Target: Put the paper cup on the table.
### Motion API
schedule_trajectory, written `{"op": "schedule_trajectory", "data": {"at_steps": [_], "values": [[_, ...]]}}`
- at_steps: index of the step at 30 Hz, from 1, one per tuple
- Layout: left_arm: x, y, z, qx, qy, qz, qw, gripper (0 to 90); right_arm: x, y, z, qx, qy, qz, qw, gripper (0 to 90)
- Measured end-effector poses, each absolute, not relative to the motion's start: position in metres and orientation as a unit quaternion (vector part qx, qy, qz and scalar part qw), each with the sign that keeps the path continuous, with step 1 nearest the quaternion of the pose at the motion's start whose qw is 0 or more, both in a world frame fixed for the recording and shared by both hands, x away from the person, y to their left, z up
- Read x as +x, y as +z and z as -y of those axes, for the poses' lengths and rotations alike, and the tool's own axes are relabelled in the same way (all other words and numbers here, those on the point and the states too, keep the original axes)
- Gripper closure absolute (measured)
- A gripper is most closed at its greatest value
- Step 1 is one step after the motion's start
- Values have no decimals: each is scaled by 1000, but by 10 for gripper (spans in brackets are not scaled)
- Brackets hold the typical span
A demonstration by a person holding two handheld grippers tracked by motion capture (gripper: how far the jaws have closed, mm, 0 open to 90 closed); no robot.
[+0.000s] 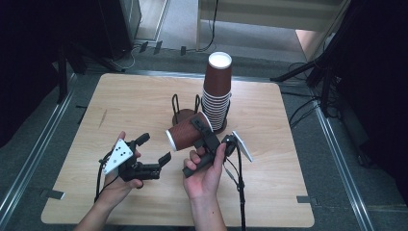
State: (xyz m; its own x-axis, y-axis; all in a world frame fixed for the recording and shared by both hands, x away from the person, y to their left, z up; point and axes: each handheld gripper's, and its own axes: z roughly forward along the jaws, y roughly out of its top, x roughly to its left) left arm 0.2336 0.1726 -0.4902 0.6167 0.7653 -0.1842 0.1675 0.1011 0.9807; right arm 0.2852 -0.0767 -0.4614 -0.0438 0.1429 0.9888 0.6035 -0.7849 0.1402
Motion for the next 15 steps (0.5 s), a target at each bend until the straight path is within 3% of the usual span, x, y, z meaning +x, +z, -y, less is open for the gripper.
{"op": "schedule_trajectory", "data": {"at_steps": [15], "values": [[235,-500,-182,634,232,-385,629,0,291,-454,94,-666,-676,300,103,113]]}}
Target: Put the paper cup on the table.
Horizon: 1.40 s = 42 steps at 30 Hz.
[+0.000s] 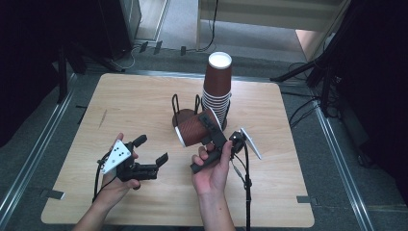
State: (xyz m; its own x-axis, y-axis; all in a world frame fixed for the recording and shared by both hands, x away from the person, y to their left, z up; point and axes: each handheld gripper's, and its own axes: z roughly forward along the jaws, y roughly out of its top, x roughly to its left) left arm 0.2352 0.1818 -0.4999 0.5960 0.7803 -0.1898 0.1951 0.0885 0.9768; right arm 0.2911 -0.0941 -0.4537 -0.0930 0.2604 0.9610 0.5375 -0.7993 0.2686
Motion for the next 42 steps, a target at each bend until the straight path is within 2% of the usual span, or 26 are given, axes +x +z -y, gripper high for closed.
{"op": "schedule_trajectory", "data": {"at_steps": [11,34,42], "values": [[240,-511,-199,627,241,-413,615,0,292,-453,102,-663,-671,330,45,115],[243,-532,-238,623,271,-460,572,0,295,-453,119,-633,-644,417,-106,121],[238,-536,-250,615,278,-472,567,0,298,-457,130,-630,-627,436,-142,121]]}}
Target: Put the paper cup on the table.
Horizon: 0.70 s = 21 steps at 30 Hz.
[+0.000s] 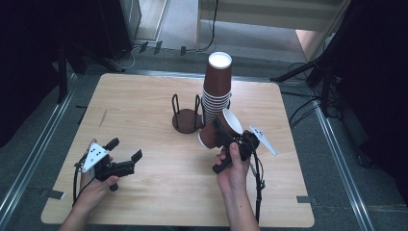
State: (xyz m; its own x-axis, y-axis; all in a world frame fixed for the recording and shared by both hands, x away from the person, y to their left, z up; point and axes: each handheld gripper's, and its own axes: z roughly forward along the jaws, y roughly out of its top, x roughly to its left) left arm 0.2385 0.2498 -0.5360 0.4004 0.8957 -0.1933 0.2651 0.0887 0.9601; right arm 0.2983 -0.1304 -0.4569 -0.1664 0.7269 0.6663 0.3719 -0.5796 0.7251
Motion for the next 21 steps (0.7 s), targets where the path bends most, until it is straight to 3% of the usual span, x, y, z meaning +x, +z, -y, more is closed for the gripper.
{"op": "schedule_trajectory", "data": {"at_steps": [21], "values": [[219,-545,-294,594,289,-507,554,0,310,-472,144,615,564,-485,260,122]]}}
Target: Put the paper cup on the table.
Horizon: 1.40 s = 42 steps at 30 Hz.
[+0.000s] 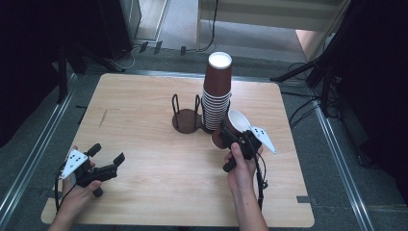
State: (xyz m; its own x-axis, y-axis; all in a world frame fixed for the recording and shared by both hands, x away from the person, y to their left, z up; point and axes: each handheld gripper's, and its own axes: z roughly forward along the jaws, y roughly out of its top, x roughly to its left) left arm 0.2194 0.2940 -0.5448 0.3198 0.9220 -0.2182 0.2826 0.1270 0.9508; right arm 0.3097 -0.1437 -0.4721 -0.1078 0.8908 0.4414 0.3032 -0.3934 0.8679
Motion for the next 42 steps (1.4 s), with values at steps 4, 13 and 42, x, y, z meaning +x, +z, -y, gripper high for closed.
{"op": "schedule_trajectory", "data": {"at_steps": [4,13,42], "values": [[215,-547,-302,593,289,-510,552,0,312,-475,147,617,542,-496,283,121],[208,-548,-313,590,292,-516,547,0,320,-485,164,620,501,-507,327,120],[200,-553,-325,594,294,-525,535,0,345,-522,177,535,444,-536,480,115]]}}
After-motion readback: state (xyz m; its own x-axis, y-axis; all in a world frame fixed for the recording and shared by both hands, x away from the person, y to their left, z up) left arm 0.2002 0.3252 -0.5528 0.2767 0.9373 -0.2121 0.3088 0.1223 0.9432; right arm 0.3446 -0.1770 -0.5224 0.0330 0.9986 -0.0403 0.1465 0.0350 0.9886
